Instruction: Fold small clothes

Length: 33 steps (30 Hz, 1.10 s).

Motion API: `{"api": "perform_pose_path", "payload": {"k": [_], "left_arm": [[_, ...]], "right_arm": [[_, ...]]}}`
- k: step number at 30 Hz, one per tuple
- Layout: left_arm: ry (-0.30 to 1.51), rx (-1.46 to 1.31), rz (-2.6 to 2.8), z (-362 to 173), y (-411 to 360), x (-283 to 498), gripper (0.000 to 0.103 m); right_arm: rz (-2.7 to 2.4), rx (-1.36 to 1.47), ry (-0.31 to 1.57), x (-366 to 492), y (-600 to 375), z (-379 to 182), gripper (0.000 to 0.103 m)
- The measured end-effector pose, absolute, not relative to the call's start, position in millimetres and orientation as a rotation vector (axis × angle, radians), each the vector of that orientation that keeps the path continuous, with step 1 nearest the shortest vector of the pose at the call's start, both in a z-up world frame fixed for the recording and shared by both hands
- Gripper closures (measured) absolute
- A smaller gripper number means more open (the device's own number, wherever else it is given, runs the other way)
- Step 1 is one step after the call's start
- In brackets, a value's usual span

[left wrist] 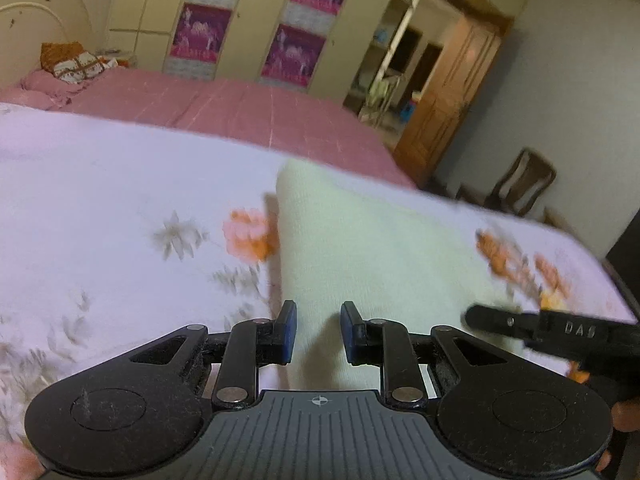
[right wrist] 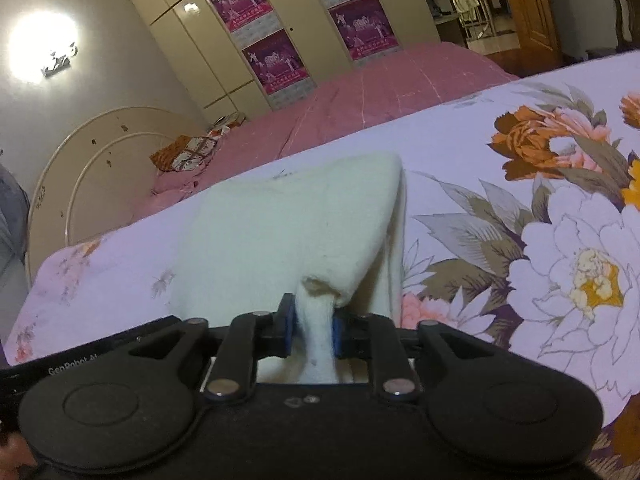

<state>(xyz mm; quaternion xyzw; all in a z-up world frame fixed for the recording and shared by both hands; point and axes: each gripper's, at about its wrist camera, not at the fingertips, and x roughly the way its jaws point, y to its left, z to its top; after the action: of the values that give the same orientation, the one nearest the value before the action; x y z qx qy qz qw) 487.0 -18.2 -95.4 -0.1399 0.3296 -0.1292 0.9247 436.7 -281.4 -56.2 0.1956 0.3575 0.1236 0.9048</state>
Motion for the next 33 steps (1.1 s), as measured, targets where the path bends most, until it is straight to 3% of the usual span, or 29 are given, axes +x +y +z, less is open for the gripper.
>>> {"api": "perform_pose_path", "payload": {"k": [2, 5, 8, 11, 15, 18, 20, 21, 33], "left_arm": [[0.673, -0.296, -0.246, -94, -13, 493, 0.08], [0.717, -0.301, -0.236, -103, -11, 508, 0.08], [0.749, -0.283, -0.259, -110, -15, 517, 0.08], [0.764, -0.269, -0.273, -108, -20, 521, 0.08], [0.762, -0.26, -0.268, -107, -25, 519, 0.08], [0.769, -0.276, -0.272, -105, -20, 512, 0.08], [0.768, -0.293, -0.296, -103, -14, 500, 0.08], [0.769, -0.294, -0.307, -103, -12, 493, 0.08], [0.818, -0.263, -0.313, -117, -10, 421, 0.08]], "right_arm": [[0.236, 0.435, 0.712, 439, -290, -55, 0.072], [0.228, 0.492, 0.724, 453, -299, -58, 0.071], [0.26, 0.413, 0.717, 464, -294, -56, 0.088], [0.265, 0.258, 0.72, 472, -285, -56, 0.09], [0.245, 0.277, 0.724, 478, -293, -59, 0.09], [0.25, 0.309, 0.744, 475, -293, -56, 0.088], [0.254, 0.361, 0.769, 466, -296, -52, 0.075], [0.262, 0.381, 0.781, 459, -299, -51, 0.074], [0.314, 0.494, 0.834, 348, -310, -69, 0.077]]}}
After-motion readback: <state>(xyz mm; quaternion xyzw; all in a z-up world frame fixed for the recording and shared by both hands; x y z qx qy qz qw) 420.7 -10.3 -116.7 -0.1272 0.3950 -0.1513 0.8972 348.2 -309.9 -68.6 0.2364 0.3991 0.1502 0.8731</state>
